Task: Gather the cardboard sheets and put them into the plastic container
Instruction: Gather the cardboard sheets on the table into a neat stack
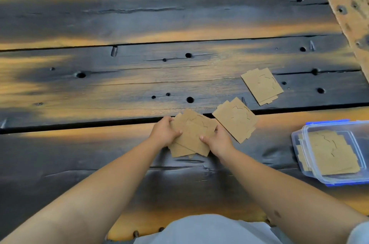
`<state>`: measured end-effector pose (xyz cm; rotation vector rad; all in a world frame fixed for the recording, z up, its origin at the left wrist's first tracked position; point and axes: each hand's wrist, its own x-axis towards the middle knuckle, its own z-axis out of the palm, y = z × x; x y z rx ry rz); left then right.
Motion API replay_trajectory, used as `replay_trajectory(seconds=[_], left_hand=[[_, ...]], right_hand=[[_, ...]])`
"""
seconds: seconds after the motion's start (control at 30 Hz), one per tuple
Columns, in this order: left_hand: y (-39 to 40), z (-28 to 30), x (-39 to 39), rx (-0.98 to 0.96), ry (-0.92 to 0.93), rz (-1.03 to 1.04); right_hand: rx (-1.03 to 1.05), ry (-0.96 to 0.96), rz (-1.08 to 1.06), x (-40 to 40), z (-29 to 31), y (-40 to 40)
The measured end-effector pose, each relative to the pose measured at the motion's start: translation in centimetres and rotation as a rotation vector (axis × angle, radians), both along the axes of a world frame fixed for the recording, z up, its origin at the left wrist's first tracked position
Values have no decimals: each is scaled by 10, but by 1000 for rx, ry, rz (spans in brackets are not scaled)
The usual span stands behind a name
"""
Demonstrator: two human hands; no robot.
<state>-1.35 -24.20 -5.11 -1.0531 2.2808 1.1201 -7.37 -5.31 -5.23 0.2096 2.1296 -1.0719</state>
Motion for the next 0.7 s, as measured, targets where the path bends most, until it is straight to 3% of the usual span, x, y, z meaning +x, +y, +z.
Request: replay_trajectory(seconds=[0.23,0.4,0.7], left_hand=[[-10,-17,-19,-111,10,-25],[-4,-26,-21,-162,-57,-168],[-9,-18,-12,-103,-17,-182]], right_hand=[[233,98,216,-26,-11,-19],[367,166,325,-22,-16,-33],[390,157,442,-30,-13,-31]])
